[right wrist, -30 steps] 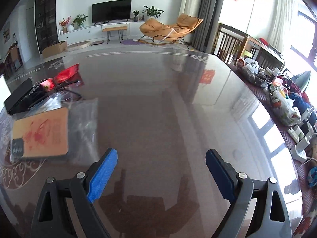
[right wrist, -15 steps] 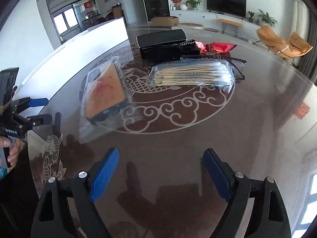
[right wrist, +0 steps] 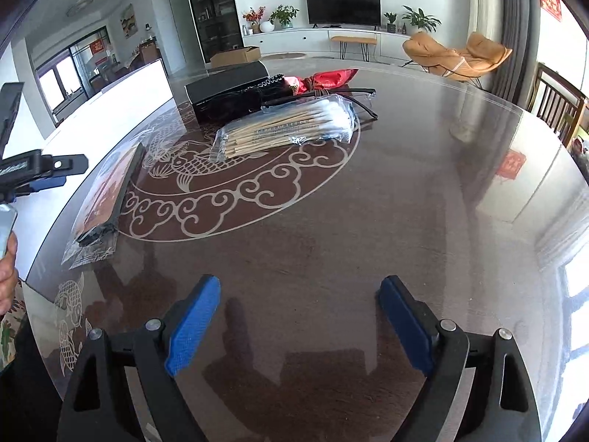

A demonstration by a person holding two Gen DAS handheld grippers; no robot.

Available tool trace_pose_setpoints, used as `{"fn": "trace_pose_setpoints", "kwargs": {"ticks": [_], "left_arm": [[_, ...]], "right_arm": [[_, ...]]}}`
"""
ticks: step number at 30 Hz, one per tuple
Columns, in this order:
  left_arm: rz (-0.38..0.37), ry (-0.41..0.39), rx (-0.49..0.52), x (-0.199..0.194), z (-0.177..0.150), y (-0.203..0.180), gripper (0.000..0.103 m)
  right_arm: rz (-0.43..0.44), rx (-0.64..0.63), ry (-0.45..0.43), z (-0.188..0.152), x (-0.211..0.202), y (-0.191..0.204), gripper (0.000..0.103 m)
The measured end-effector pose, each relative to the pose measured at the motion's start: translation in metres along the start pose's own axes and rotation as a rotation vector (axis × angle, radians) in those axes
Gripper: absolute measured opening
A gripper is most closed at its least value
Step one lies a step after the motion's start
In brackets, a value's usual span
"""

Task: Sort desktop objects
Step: 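Lower the left tool onto the bagged orange phone case and close on it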

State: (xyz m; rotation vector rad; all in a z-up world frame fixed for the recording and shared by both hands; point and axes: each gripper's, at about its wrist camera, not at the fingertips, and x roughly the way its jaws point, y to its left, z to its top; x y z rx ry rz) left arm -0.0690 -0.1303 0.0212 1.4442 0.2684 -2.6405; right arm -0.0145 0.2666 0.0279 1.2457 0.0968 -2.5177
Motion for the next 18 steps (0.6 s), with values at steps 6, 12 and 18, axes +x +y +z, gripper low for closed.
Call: {"fn": "trace_pose_setpoints", "kwargs": {"ticks": [6,12,18], "left_arm": [[0.082,0.087,-0.066,0.041,-0.001,-0.009,0.102],[0.134,0.087,-0.018,0.053,-0.005,-0.014,0.103],[0.069,0.058,0.094,0.050,-0.008,0.003,0.103]], "right_arm": [[-0.015,-0.024,0.005,-0.001,0.001,0.004,0.089],[0.011,-0.010,-0.002,-0.001,0.000,0.000,0.089],[0.003,-0.016,0.000,-0.001,0.000,0.001,0.089]]}}
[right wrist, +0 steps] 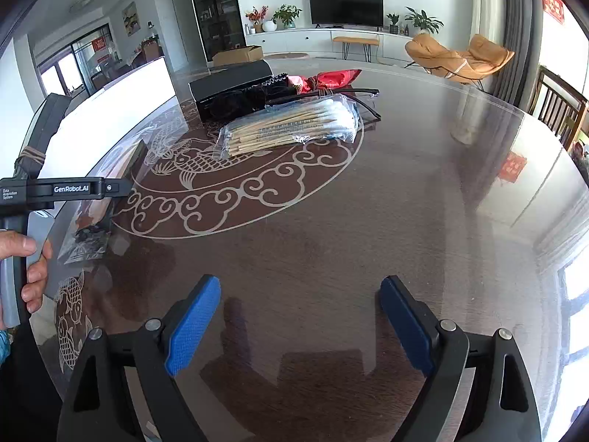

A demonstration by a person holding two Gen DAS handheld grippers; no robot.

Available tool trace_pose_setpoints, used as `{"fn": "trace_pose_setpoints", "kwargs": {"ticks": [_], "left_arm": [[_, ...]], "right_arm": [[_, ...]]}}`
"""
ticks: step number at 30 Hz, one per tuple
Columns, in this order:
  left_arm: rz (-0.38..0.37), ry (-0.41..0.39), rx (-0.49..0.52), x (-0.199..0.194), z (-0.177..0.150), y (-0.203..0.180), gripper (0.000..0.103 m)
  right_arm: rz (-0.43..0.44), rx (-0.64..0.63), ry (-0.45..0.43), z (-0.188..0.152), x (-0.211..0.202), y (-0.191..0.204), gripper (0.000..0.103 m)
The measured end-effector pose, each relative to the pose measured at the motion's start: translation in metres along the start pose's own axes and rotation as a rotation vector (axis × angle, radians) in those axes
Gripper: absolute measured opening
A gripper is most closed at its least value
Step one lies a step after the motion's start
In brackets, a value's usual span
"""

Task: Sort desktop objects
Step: 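Lower the left tool onto the bagged orange phone case and close on it, then lift the phone case with the left tool while the right tool moves toward the swab bag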

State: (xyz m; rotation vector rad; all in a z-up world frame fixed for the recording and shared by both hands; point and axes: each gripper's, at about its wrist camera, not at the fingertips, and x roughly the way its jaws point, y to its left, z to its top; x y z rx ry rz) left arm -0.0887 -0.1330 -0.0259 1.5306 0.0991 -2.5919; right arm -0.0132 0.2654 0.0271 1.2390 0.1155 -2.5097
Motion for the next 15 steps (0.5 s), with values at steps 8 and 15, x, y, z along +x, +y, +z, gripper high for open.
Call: {"fn": "trace_pose_setpoints", "kwargs": {"ticks": [8,15], "left_arm": [[-0.060,-0.096,0.095,-0.005,-0.007,0.024,0.088],[-0.143,-0.119,0.222,0.002,0.009,-0.001,0.080]], "right_arm": [[-0.034,0.000,0.006,0.000,0.001,-0.001,0.089],[-0.066,0.013,0.008,0.000,0.000,-0.004,0.089]]}}
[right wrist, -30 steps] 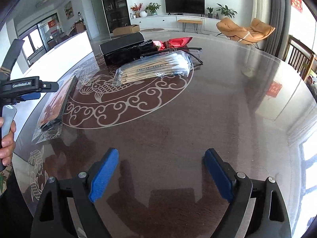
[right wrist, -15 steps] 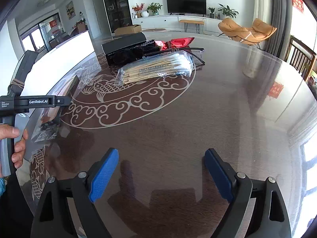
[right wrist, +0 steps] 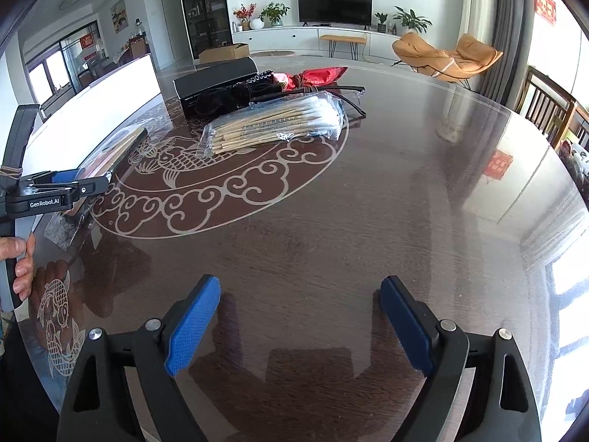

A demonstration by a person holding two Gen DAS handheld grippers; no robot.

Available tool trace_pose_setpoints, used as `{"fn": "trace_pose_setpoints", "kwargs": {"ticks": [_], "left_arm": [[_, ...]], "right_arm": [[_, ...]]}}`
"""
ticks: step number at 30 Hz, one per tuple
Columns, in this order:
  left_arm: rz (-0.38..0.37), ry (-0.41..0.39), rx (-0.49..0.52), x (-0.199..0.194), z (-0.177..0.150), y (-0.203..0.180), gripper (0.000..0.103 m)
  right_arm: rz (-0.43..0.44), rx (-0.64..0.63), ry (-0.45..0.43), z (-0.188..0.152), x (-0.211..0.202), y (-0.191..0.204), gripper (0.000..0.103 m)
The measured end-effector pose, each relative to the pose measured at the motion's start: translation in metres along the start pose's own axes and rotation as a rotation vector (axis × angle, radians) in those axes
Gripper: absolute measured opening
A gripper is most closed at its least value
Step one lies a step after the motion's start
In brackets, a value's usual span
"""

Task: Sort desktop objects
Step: 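Lift the phone case with the left tool while the right tool moves toward the swab bag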

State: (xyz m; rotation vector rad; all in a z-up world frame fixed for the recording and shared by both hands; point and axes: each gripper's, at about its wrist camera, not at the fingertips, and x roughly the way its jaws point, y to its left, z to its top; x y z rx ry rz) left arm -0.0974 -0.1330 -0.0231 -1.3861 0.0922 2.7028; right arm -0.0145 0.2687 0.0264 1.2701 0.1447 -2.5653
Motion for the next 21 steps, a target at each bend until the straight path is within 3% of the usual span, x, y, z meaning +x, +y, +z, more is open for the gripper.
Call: {"fn": "trace_pose_setpoints", "kwargs": {"ticks": [2,15,18,21], "left_arm": [[-0.027,0.001,0.040,0.002,0.004,-0.006,0.080],[-0.012,-0.007,0.022,-0.003,-0.003,-0.005,0.082],[-0.012,-0.006,0.021,-0.002,-0.003,-0.005,0.083],[-0.012,-0.006,0.019,-0.002,-0.003,-0.005,0.084]], "right_arm": [[-0.007,0.009,0.000,0.000,0.000,-0.001,0.090],[-0.033,0.034,0.002,0.000,0.001,-0.005,0.090],[0.038,0.162,-0.023,0.007,0.003,-0.015,0.098],[0.153,0.298,-0.029,0.029,0.016,-0.013,0.099]]}}
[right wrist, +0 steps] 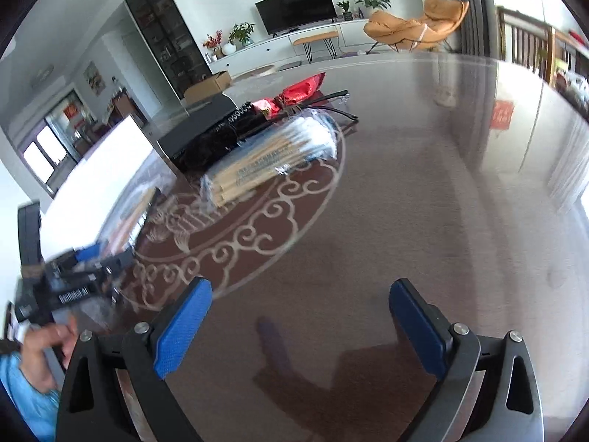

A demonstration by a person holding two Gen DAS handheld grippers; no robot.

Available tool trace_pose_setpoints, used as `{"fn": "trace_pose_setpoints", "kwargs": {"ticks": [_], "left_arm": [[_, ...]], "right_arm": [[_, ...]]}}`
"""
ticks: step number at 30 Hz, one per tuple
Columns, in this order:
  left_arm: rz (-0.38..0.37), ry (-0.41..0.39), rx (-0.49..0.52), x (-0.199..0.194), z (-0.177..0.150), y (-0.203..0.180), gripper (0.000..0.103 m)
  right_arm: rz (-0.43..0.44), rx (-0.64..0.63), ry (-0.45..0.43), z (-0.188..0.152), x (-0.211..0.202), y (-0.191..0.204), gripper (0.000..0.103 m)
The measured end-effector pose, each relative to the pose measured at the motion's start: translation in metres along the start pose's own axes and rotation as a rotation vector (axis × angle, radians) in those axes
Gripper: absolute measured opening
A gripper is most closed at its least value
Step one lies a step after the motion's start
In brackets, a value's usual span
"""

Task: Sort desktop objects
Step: 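Lift the phone case with the left tool while the right tool moves toward the swab bag, then close the right tool on the cotton swab bag while the left tool holds the case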

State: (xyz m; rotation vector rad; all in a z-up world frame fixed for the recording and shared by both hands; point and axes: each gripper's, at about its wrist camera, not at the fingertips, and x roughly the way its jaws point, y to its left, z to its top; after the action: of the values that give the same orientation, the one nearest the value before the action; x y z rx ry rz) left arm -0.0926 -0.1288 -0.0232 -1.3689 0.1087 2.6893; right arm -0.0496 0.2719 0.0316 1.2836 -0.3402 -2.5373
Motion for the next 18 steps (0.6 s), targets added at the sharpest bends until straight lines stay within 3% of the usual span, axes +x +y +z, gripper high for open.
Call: {"fn": "trace_pose_setpoints", "kwargs": {"ticks": [5,8,11,13,14,18], "left_arm": [[0.001,0.000,0.001,0.000,0.000,0.000,0.084],[0.001,0.000,0.000,0.000,0.000,0.000,0.084],[-0.001,-0.001,-0.002,-0.001,-0.001,0.000,0.084],[-0.002,-0.001,-0.002,-0.001,-0.001,0.000,0.084],[-0.002,-0.001,-0.003,-0.001,-0.001,0.000,0.084],[-0.002,-0.002,-0.003,0.000,-0.001,0.000,0.084]], "right_arm": [[0.029,0.170,-0.014,0.044,0.043,0.023,0.099],[-0.070,0.198,-0.001,0.072,0.070,0.040,0.099],[-0.183,0.138,0.046,0.094,0.094,0.058,0.098],[-0.268,0.068,0.068,0.097,0.101,0.068,0.084],[-0.308,0.026,0.070,0.096,0.101,0.072,0.066],[-0.261,-0.141,0.088,0.081,0.087,0.075,0.045]]}}
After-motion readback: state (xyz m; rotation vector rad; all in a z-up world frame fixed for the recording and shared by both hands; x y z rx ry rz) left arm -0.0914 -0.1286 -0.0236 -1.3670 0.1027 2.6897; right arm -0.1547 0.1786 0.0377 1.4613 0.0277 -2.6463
